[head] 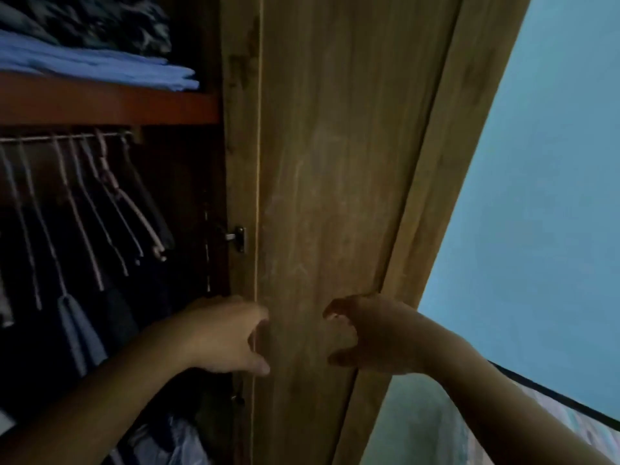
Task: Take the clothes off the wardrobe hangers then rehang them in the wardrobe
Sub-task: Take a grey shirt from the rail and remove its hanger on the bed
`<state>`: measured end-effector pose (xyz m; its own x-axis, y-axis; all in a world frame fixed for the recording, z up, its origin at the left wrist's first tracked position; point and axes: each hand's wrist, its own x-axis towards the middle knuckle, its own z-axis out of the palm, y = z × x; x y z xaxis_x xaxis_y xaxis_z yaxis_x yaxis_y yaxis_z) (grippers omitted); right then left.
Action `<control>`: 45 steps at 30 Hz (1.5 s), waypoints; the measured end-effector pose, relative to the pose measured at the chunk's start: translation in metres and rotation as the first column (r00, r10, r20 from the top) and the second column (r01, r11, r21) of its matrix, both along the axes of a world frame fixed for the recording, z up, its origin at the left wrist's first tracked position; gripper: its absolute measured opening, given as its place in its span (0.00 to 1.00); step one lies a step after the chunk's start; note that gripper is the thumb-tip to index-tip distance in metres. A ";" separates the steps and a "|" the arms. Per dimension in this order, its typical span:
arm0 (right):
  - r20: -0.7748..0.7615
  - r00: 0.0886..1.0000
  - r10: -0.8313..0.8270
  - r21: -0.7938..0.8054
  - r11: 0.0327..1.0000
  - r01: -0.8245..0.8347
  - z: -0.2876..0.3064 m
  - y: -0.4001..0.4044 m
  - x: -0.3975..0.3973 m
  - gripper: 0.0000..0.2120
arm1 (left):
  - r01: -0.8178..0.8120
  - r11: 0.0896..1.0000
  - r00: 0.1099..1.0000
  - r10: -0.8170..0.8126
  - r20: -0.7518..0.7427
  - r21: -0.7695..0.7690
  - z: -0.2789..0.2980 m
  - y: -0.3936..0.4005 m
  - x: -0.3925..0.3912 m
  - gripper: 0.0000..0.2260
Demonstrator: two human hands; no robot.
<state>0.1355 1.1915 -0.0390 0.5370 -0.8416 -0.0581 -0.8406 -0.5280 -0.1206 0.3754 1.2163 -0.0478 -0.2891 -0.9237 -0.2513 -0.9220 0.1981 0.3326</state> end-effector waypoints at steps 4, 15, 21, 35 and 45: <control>-0.058 0.984 0.167 0.010 0.986 -0.167 0.002 -0.017 0.040 0.32 | -0.193 0.980 0.977 0.196 0.082 -0.043 0.000 0.032 0.044 0.35; -0.046 0.905 0.422 0.029 0.907 -0.421 0.013 -0.013 0.175 0.29 | -0.577 0.814 0.803 0.580 0.136 -0.062 0.023 0.131 0.165 0.36; 0.099 0.830 0.548 0.055 0.830 -0.555 0.027 0.005 0.264 0.26 | -0.684 0.712 0.680 0.701 0.215 -0.159 0.039 0.163 0.221 0.21; 0.322 0.757 0.568 0.010 0.798 -0.602 0.020 0.048 0.455 0.13 | -0.878 0.477 0.473 0.878 0.076 -0.044 0.016 0.187 0.304 0.24; 0.325 0.824 0.465 -0.071 0.880 -0.469 0.007 0.039 0.499 0.15 | -0.890 0.448 0.450 0.893 -0.003 -0.083 0.010 0.188 0.318 0.24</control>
